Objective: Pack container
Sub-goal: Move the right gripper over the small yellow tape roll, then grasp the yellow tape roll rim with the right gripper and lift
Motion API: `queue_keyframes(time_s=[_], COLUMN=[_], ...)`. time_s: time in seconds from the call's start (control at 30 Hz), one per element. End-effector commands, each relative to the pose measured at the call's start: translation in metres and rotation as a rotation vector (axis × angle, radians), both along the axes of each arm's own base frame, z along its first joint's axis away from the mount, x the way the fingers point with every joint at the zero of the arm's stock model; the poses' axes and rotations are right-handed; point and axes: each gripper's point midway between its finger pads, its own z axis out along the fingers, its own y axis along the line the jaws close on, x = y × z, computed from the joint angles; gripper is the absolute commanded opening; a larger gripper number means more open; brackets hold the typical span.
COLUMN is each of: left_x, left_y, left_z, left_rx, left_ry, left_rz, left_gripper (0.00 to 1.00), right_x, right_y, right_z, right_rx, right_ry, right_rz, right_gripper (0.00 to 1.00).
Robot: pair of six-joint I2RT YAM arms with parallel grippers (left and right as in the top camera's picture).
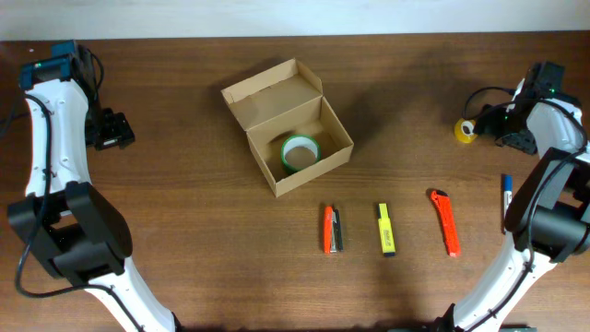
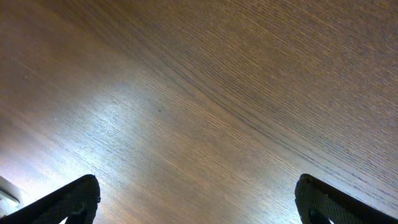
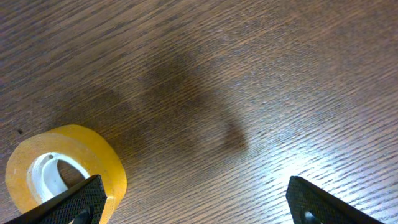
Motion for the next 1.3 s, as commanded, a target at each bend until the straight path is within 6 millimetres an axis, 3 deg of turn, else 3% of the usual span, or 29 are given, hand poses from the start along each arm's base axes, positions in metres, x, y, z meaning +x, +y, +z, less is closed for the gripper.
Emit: queue_keyframes(time_s=[0.0,0.57,0.97,1.07,1.27], left_x=[-0.002,-0.002,-0.002,-0.002,-0.002], left_y=[0.000,0.000,0.000,0.000,0.000], left_z=[-0.001,-0.001,-0.001,-0.001,-0.001], left_rx=[-0.005,-0.005,-0.005,-0.005,-0.005], left_ry=[0.005,0.005,0.005,0.005,0.005], left_rz=[-0.013,-0.013,-0.013,-0.013,-0.013], left_gripper=[1.00,1.00,1.00,1.00,1.00], right_x=[0.009,0.010,0.010,0.010,0.010], right_y=[0.013,0.019,0.039,0.039,0.039], right_z=[-0.004,-0.007,-0.035,-0.036,-0.036], right_rx=[0.005,0.006,0.028,0.028,0.028], right_ry=[0.004,0.011,0.069,0.068,0.066], right_rz=[0.055,0.066,0.104,0.105,0.104], right_gripper=[0.94,0.93,0.93,0.84,0.41])
